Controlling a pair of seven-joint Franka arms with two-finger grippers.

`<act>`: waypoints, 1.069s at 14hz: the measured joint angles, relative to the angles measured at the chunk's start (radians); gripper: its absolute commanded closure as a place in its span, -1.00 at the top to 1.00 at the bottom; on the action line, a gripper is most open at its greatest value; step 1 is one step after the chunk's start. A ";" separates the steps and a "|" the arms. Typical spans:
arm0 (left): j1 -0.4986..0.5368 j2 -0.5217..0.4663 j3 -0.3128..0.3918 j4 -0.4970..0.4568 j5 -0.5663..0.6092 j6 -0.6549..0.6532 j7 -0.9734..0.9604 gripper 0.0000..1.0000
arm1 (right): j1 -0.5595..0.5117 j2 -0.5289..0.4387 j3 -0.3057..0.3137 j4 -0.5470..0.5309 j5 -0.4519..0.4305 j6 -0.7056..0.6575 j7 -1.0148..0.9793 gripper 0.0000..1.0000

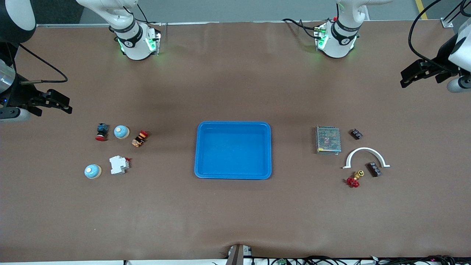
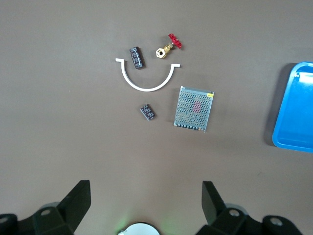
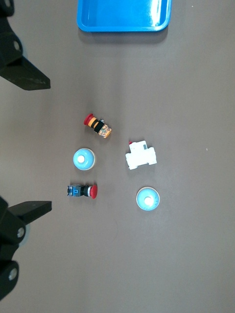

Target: Place electrolytic capacitor and blue bell in tray

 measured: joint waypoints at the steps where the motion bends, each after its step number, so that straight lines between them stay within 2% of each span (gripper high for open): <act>1: -0.004 0.015 -0.003 0.000 0.000 0.007 -0.017 1.00 | 0.000 0.006 0.001 0.000 0.000 0.000 0.000 1.00; 5: -0.011 0.071 -0.040 0.000 -0.022 0.069 -0.055 1.00 | 0.008 0.063 0.005 0.000 0.000 0.002 0.000 1.00; 8: -0.012 0.121 -0.094 0.000 -0.027 0.115 -0.119 1.00 | 0.031 0.117 0.007 0.001 0.001 0.009 0.000 1.00; 11: -0.023 0.183 -0.159 -0.002 -0.027 0.163 -0.226 1.00 | 0.043 0.185 0.008 0.001 0.003 0.052 0.000 1.00; 15: -0.107 0.265 -0.183 -0.030 -0.038 0.284 -0.434 1.00 | 0.055 0.270 0.008 0.007 0.002 0.104 -0.004 1.00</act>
